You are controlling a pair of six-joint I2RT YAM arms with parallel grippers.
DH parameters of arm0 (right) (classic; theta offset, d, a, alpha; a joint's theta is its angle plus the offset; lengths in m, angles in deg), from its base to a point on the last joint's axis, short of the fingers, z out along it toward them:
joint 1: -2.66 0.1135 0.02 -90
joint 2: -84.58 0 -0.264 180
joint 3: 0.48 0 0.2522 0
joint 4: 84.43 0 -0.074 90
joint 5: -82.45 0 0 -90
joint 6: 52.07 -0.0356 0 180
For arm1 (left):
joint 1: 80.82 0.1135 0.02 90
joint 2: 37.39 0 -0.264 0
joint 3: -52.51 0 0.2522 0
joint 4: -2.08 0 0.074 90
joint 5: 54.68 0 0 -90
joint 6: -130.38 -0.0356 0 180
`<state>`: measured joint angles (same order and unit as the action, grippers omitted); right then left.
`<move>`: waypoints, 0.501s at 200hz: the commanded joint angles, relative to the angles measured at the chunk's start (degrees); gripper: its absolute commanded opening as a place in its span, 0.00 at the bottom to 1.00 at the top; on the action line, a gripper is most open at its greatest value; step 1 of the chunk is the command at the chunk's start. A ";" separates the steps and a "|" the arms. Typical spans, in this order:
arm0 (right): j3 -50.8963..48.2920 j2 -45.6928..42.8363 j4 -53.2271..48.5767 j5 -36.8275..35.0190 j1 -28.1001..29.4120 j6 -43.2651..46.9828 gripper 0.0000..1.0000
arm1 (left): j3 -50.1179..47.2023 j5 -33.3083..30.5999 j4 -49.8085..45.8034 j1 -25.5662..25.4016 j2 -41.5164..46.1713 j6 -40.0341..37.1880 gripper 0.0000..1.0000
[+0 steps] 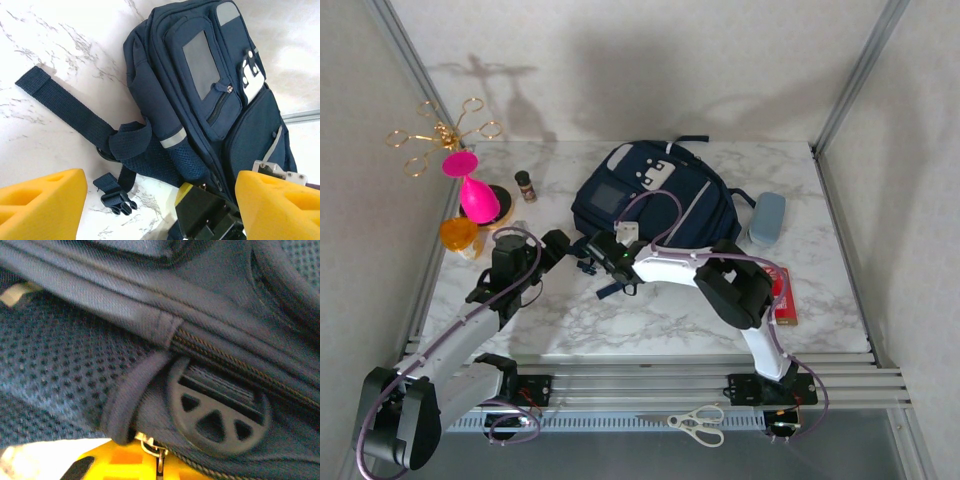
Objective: Pack the student bag
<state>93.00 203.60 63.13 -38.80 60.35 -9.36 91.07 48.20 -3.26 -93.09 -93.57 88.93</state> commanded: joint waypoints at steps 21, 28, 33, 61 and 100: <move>-5.55 -7.35 4.53 4.72 0.24 3.12 0.00 | -1.51 3.34 9.46 -1.52 -3.69 7.91 0.73; -6.75 -8.47 5.68 5.64 0.31 3.40 0.00 | -1.59 3.60 11.34 -2.26 -5.45 9.49 0.71; -7.49 -9.10 6.39 6.31 0.26 3.58 0.00 | -1.66 4.02 13.33 -3.09 -6.68 10.52 0.69; -8.34 -10.22 5.24 7.16 0.14 3.87 0.00 | -0.39 1.78 22.14 -10.31 -15.13 15.13 0.60; -11.95 -13.53 7.23 10.41 -0.02 2.81 0.00 | 0.00 1.14 33.29 -12.95 -29.08 22.91 0.52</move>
<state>82.86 194.38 68.84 -31.24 60.18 -6.39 91.27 50.36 17.77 -105.17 -117.09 104.32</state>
